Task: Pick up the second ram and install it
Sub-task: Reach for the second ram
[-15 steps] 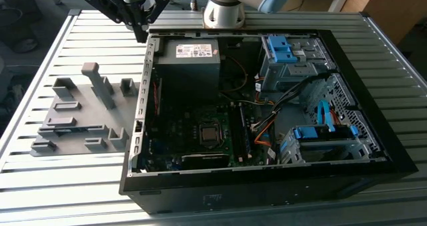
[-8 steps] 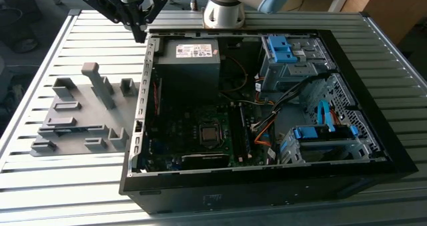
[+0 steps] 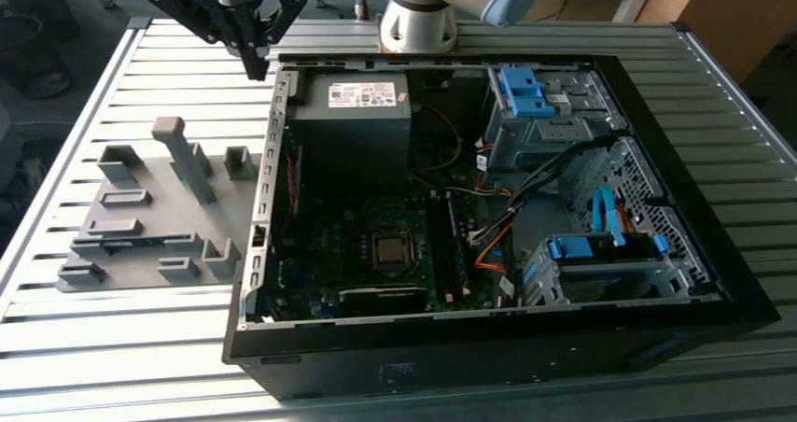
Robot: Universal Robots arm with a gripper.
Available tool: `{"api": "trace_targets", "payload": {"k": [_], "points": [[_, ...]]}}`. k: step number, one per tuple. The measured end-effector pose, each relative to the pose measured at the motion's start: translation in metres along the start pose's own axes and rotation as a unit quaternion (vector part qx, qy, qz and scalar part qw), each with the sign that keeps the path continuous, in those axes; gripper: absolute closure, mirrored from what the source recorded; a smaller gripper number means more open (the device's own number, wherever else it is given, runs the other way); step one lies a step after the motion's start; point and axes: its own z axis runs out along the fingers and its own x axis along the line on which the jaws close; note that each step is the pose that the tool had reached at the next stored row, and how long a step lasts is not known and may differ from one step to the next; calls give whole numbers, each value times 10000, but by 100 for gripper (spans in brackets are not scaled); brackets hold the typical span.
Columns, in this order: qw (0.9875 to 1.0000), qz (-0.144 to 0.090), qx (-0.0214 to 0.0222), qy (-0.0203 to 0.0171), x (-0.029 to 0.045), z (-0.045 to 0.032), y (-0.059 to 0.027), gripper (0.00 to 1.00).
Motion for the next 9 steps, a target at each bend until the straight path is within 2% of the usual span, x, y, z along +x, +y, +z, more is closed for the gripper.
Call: {"api": "trace_targets", "payload": {"k": [9], "points": [[10000, 0, 0, 0, 23, -1, -2, 89]]}}
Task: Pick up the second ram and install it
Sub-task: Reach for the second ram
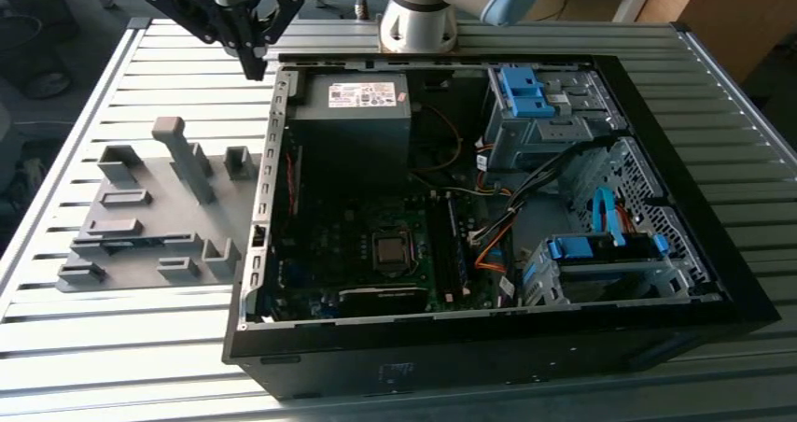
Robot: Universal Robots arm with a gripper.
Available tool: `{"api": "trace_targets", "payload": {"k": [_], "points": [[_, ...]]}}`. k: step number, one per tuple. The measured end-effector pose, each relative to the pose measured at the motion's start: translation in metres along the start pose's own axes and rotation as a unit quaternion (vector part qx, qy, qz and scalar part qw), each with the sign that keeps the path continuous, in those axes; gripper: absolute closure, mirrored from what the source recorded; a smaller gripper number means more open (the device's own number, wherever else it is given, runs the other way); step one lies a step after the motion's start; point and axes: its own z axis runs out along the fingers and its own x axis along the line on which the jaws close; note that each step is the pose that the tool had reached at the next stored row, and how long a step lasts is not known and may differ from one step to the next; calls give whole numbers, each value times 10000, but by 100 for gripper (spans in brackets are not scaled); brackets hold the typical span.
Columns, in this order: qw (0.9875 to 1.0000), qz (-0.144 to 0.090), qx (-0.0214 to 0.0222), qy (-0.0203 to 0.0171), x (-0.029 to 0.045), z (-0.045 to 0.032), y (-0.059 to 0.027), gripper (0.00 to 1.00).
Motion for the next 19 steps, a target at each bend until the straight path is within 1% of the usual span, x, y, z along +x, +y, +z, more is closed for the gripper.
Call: {"api": "trace_targets", "payload": {"k": [19], "points": [[10000, 0, 0, 0, 41, -1, -3, 89]]}}
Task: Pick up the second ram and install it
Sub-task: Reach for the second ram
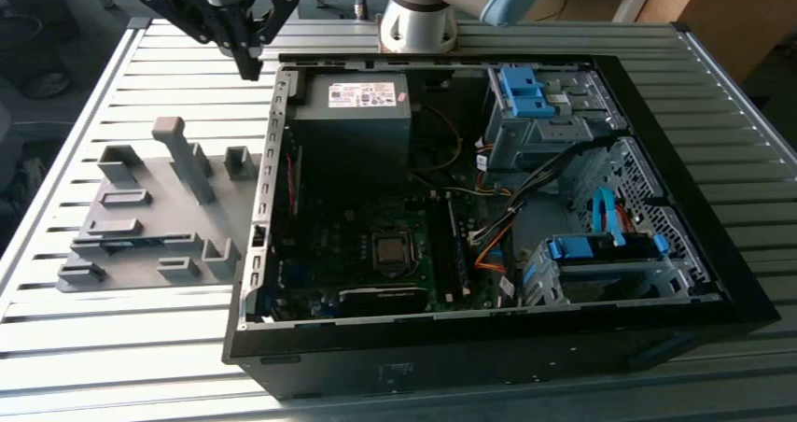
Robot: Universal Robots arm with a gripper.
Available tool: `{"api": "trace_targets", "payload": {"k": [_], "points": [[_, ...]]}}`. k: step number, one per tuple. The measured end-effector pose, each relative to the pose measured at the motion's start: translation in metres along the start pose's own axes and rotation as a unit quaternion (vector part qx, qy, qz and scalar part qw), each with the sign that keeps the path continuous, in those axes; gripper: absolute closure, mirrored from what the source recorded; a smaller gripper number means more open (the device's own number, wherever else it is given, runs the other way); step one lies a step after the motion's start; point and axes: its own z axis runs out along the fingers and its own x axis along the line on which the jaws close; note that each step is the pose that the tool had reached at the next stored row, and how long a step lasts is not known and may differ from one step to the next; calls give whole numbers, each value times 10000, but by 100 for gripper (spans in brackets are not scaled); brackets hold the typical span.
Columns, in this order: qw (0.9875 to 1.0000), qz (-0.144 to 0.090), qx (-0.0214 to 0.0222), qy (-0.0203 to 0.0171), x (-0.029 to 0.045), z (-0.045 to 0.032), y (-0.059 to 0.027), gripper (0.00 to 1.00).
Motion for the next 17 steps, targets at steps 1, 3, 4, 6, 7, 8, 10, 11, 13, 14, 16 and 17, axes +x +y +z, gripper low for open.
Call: {"api": "trace_targets", "payload": {"k": [1, 3, 4, 6, 7, 8, 10, 11, 13, 14, 16, 17], "points": [[10000, 0, 0, 0, 2, 0, 0, 89], [10000, 0, 0, 0, 5, 0, 0, 89], [10000, 0, 0, 0, 7, 0, 0, 89], [10000, 0, 0, 0, 11, 0, -1, 89], [10000, 0, 0, 0, 13, 0, -1, 89], [10000, 0, 0, 0, 15, 0, -1, 89], [10000, 0, 0, 0, 19, 0, -1, 89], [10000, 0, 0, 0, 21, -1, -1, 89], [10000, 0, 0, 0, 25, 0, -2, 89], [10000, 0, 0, 0, 27, -1, -2, 89], [10000, 0, 0, 0, 31, -1, -2, 89], [10000, 0, 0, 0, 33, -1, -2, 89]]}}
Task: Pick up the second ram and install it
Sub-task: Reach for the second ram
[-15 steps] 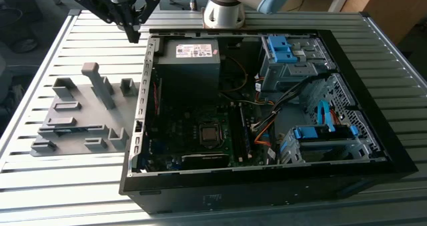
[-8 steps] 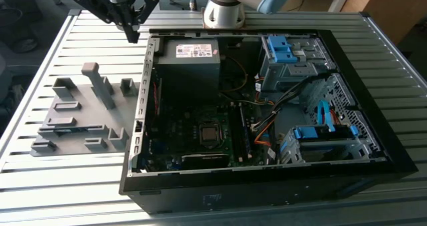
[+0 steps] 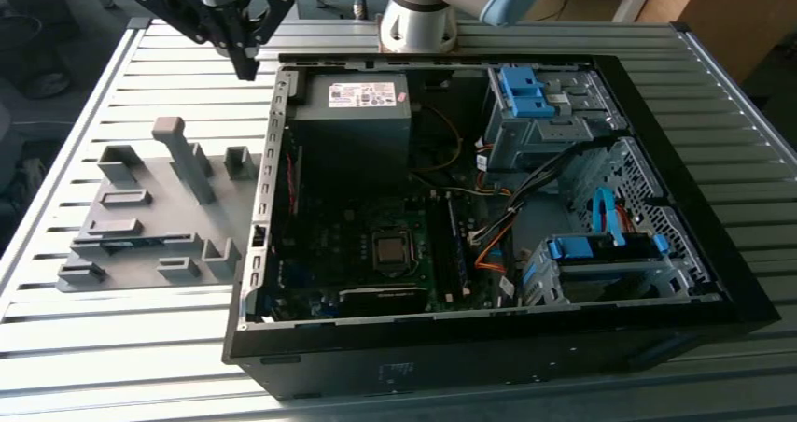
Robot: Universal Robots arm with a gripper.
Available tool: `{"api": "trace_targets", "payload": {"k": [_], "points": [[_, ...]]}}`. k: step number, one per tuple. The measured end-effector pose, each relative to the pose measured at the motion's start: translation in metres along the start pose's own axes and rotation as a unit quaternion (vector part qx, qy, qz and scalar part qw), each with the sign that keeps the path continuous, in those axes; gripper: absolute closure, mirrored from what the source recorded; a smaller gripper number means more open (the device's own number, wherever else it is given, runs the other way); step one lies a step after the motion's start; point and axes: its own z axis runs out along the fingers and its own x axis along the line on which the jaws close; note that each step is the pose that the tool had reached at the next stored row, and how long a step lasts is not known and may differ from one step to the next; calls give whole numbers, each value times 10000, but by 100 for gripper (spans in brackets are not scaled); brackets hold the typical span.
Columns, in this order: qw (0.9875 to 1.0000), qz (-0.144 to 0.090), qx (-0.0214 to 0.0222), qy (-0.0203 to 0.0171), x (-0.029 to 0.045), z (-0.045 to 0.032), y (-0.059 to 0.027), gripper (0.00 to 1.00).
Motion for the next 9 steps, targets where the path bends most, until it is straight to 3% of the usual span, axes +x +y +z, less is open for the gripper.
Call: {"api": "trace_targets", "payload": {"k": [9], "points": [[10000, 0, 0, 0, 35, 1, -3, 89]]}}
